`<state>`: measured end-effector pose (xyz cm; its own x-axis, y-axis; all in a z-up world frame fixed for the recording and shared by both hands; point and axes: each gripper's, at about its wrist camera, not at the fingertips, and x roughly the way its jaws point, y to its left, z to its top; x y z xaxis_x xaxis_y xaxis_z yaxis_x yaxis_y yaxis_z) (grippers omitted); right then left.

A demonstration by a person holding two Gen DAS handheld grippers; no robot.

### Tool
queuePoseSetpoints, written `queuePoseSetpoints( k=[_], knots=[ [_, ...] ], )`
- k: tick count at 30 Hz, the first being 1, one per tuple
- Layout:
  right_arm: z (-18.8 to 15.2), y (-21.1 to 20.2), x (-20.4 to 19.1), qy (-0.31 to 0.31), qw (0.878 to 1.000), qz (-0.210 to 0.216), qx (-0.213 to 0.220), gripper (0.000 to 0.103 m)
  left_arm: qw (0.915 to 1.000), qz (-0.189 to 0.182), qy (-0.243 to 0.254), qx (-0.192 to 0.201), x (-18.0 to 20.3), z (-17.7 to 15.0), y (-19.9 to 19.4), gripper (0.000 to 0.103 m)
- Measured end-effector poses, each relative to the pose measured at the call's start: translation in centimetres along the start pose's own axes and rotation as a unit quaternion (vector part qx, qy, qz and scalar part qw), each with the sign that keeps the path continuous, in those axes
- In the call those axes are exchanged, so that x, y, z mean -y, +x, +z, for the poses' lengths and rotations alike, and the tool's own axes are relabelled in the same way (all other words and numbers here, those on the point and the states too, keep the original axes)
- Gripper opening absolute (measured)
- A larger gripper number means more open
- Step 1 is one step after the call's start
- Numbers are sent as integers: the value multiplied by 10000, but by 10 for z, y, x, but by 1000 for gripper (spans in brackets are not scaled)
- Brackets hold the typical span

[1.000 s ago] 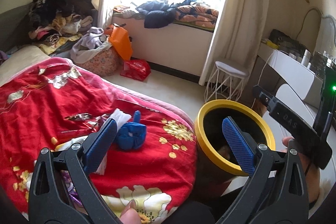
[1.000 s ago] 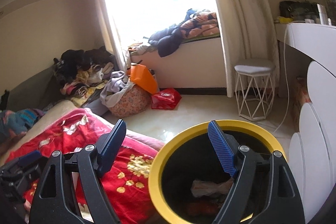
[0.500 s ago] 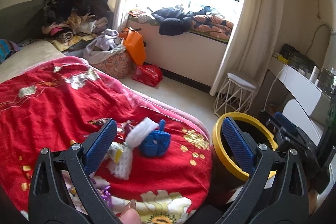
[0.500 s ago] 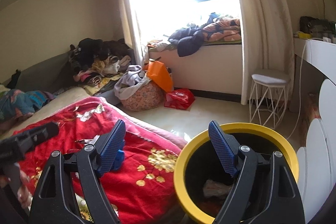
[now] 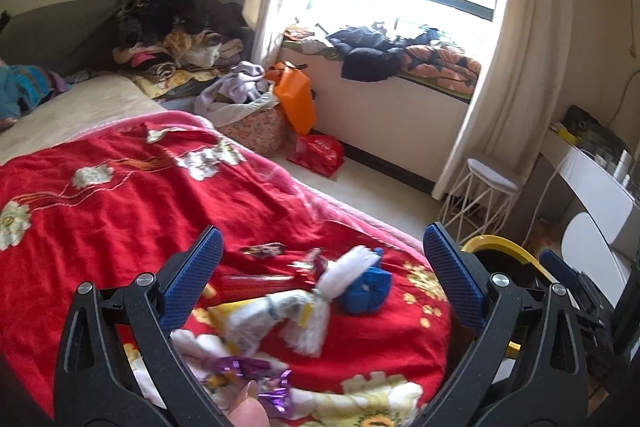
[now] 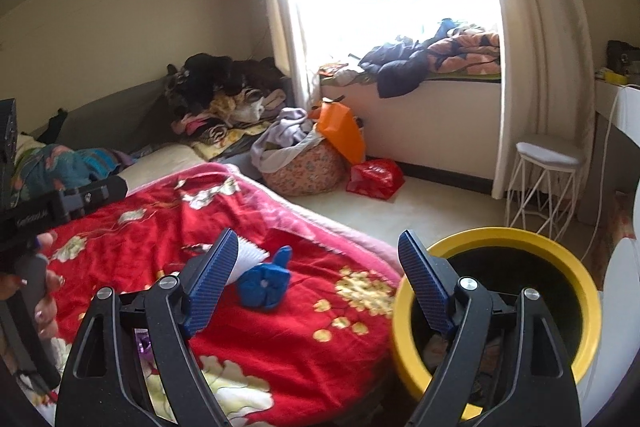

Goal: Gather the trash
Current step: 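Return both open tools from the bin to the remaining trash on the bedspread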

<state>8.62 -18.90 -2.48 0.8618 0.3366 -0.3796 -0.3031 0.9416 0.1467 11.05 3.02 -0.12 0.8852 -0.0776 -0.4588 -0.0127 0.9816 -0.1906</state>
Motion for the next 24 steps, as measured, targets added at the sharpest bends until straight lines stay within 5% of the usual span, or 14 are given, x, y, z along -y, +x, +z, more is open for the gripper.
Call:
queuePoseSetpoints(
  k=[24],
  knots=[
    [-29,69,-69,-216,9904,617,-1217,80,9955,508,-629,-489,-105,-31,-5,92]
  ],
)
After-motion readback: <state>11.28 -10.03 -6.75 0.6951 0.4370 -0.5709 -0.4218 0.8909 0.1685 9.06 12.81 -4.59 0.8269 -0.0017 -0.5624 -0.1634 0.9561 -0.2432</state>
